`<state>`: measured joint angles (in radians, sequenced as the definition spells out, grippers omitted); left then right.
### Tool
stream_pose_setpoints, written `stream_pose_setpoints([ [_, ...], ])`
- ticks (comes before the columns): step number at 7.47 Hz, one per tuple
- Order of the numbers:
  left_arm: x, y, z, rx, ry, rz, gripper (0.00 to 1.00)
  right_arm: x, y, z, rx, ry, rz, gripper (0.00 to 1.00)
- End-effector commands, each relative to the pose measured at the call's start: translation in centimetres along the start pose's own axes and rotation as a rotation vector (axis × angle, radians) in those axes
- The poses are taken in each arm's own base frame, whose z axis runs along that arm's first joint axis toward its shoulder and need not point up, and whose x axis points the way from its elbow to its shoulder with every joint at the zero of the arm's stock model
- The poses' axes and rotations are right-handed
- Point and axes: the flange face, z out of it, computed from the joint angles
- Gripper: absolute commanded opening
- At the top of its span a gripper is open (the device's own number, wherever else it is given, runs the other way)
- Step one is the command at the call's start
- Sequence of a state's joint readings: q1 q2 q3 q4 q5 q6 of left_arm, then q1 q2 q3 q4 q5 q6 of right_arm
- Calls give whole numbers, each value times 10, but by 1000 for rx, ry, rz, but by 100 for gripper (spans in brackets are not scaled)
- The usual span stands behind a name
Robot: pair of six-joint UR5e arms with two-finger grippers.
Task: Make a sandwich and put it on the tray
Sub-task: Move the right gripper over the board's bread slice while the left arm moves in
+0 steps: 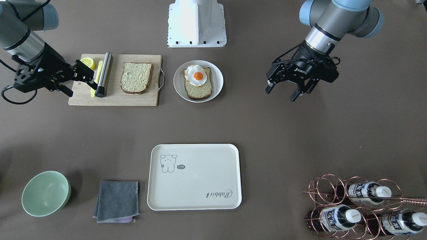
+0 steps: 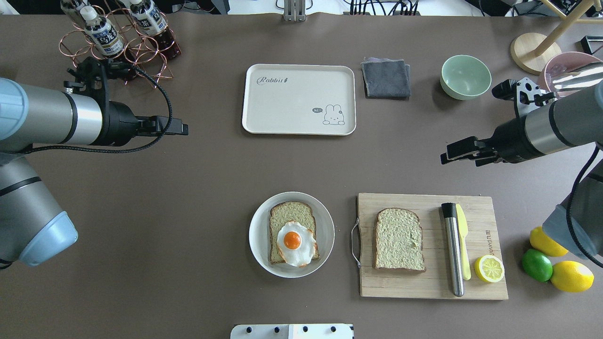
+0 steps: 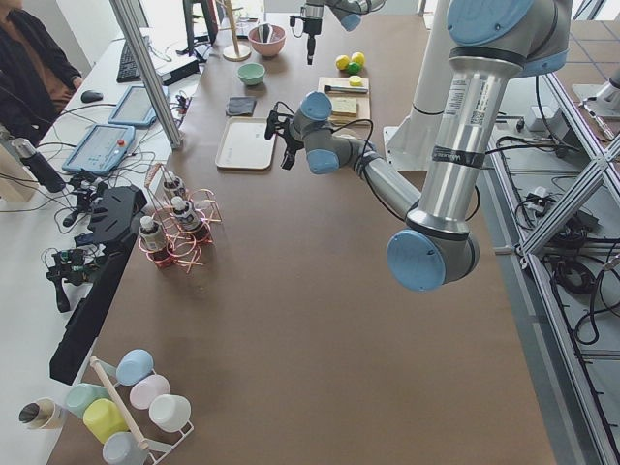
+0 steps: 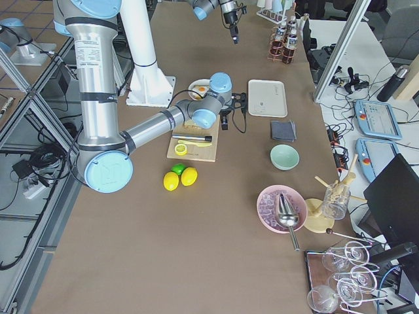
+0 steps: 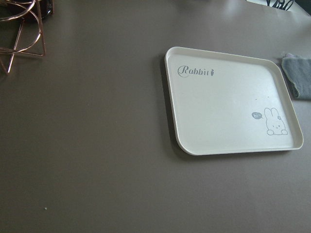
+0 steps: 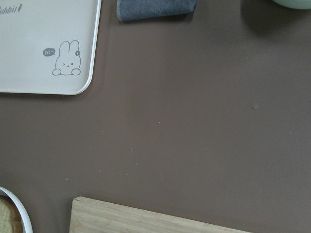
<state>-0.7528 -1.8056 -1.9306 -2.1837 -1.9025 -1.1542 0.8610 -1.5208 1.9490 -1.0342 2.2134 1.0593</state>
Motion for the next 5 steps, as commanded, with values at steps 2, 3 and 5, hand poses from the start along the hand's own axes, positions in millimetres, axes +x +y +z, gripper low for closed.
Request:
stream_pose_setpoints([
  [2,2,8,10,-1,-11,6,98,-39,55,63,-14,13,-1,100],
  [3,1,7,11,17,-21,7,98,-52,71,75,-1,-3,8,100],
  [5,3,11,13,19,-21,11,98,-62,95,90,-5,-13,12,100],
])
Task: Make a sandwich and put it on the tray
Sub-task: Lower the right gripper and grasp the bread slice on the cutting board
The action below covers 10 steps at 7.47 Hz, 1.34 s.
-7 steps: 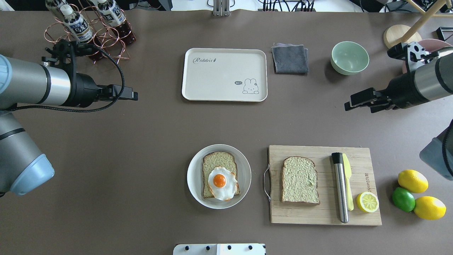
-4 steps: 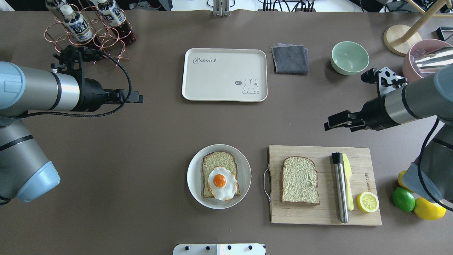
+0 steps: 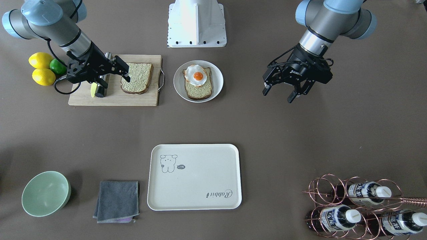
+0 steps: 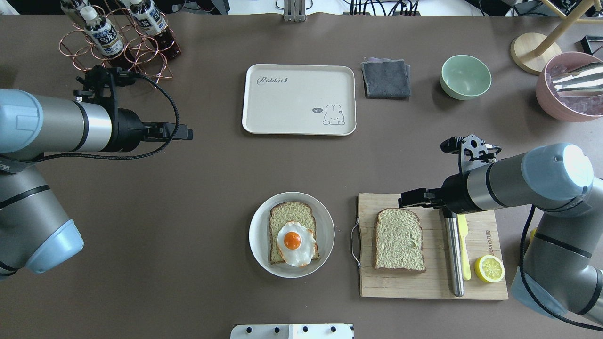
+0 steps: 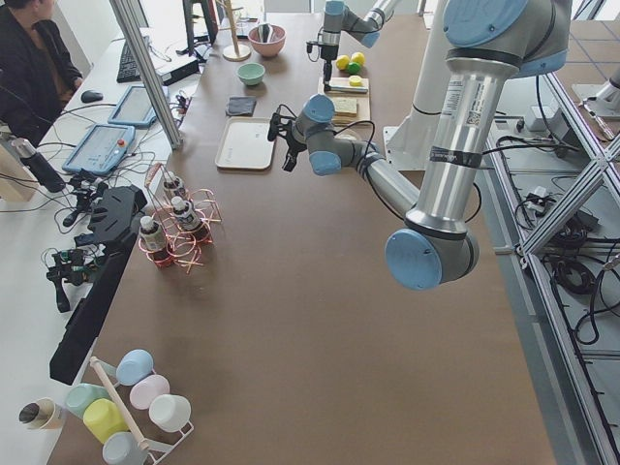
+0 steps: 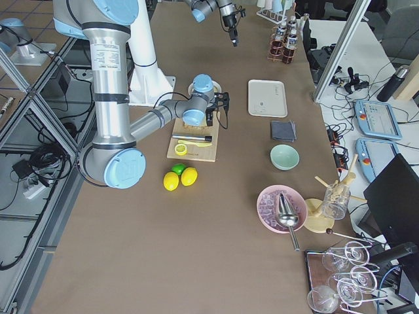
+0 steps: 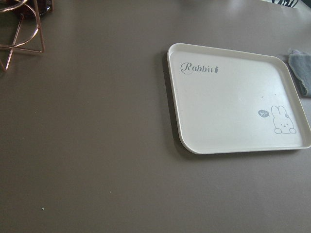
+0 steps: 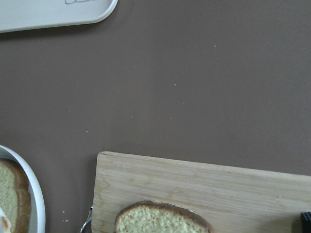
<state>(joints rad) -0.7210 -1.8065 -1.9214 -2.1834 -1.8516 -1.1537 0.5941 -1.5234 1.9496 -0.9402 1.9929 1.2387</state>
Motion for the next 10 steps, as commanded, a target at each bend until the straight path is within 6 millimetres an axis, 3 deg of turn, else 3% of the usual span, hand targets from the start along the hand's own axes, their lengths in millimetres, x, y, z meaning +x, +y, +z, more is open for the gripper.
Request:
stream_pose_setpoints([
  [1,1,2,0,5,-1,4,98,-2,30,17,-11,7,-2,100],
  [6,2,3,-1,4,1,5,98,2,61,33,-49,20,-29,99],
  [8,2,3,-1,5,2,6,97,5,65,35,-51,30,-28,73],
  [10,2,3,-1,4,3,7,97,14,70,38,-54,50,-28,72],
])
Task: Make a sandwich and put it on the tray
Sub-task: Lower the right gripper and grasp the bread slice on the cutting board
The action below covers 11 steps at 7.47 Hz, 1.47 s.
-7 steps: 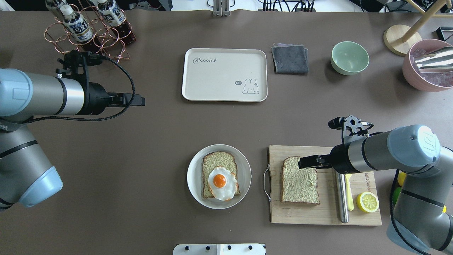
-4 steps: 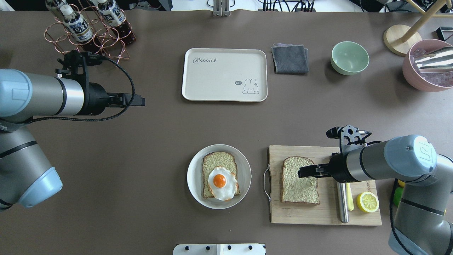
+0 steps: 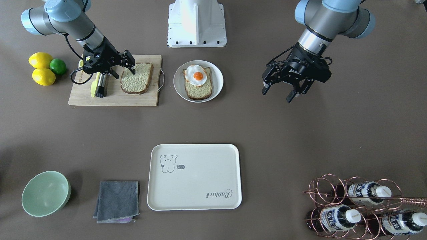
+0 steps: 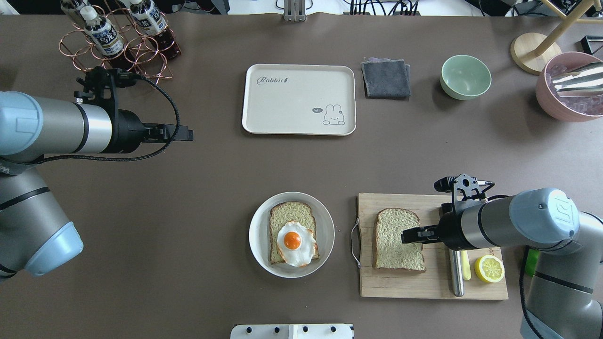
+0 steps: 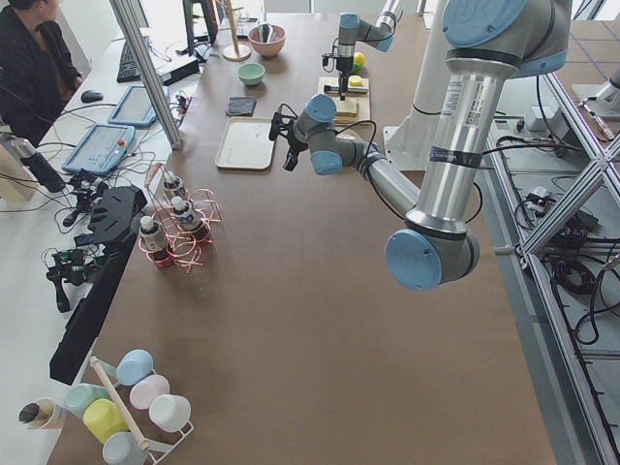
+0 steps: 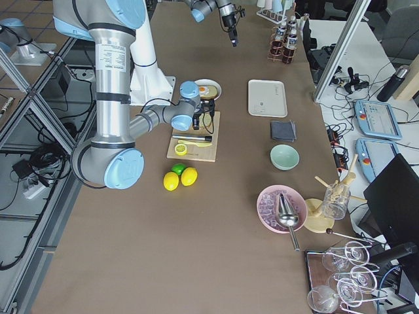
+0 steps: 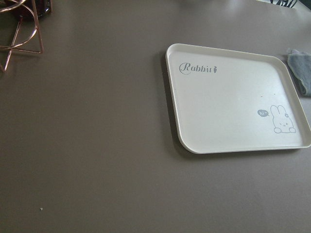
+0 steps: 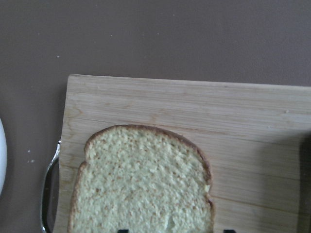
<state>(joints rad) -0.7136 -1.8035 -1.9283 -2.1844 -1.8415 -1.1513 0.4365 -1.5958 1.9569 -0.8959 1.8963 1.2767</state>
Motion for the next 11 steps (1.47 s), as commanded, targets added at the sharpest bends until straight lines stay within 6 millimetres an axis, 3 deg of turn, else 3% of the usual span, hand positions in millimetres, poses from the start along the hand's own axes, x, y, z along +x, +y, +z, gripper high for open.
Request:
stream_pose_setpoints([
  [1,1,0,-1,0,2,1,97,7,7,5,2,21,-4,72],
  [3,0,1,-1,-1,1,1,97,5,12,10,8,27,-11,70],
  [4,0,1,-2,0,2,1,97,4,14,11,10,28,-13,57],
  [6,2,0,-5,2,8,3,97,3,15,12,11,28,-16,0],
  [9,1,0,-4,2,6,4,97,-11,14,4,24,-1,40,0],
  [10,-1,-1,-4,3,3,6,97,-17,14,-6,13,-25,41,0],
  [11,-2,0,-4,-2,2,7,97,-15,0,-22,0,-47,59,0],
])
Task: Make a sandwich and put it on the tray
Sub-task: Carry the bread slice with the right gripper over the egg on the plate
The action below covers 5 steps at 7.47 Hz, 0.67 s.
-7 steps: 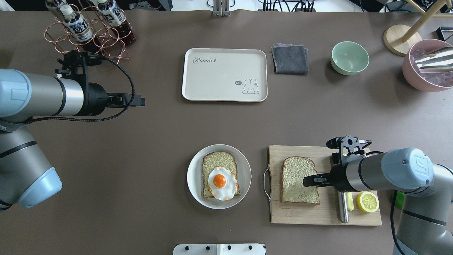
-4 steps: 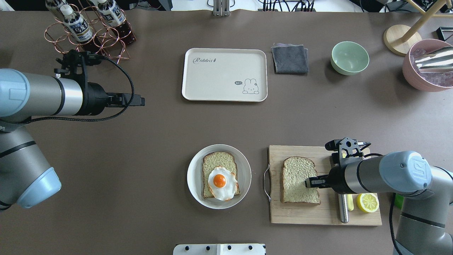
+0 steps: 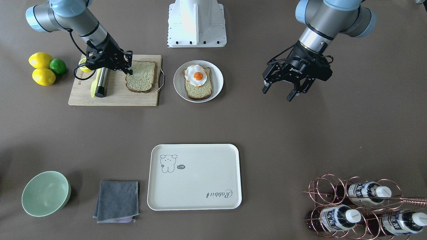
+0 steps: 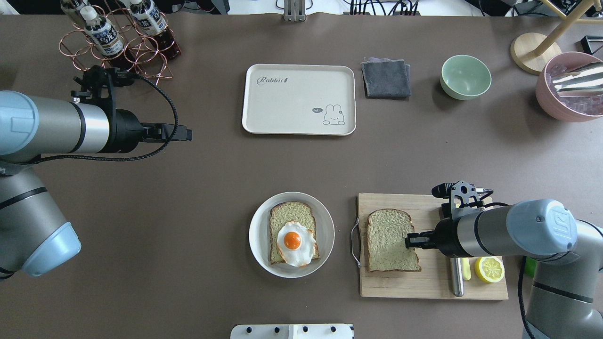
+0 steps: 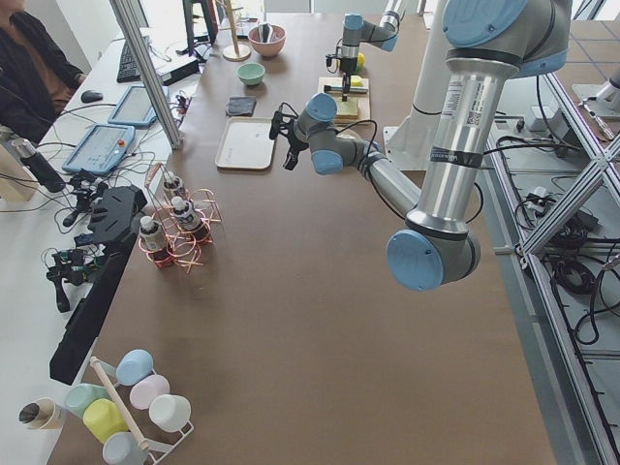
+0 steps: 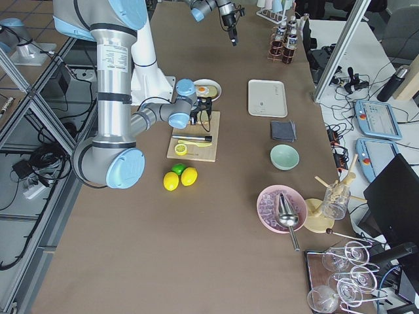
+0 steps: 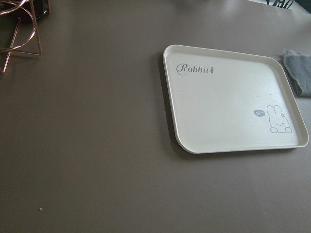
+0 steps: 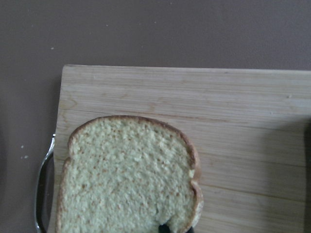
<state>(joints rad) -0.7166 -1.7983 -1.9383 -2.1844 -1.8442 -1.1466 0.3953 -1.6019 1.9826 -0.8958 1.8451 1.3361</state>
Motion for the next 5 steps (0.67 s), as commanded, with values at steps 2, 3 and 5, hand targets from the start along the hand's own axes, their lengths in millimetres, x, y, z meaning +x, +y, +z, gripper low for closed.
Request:
stream_pose_setpoints([
  [2,-2,-1,0,-3,-2,2,97,2,-39,-53,-57,-84,59,0],
  [3,0,-1,0,-1,1,3,97,-3,-46,-60,-67,-107,59,0],
  [5,-1,-1,0,-2,0,2,97,-34,-56,-63,-51,-159,54,0],
])
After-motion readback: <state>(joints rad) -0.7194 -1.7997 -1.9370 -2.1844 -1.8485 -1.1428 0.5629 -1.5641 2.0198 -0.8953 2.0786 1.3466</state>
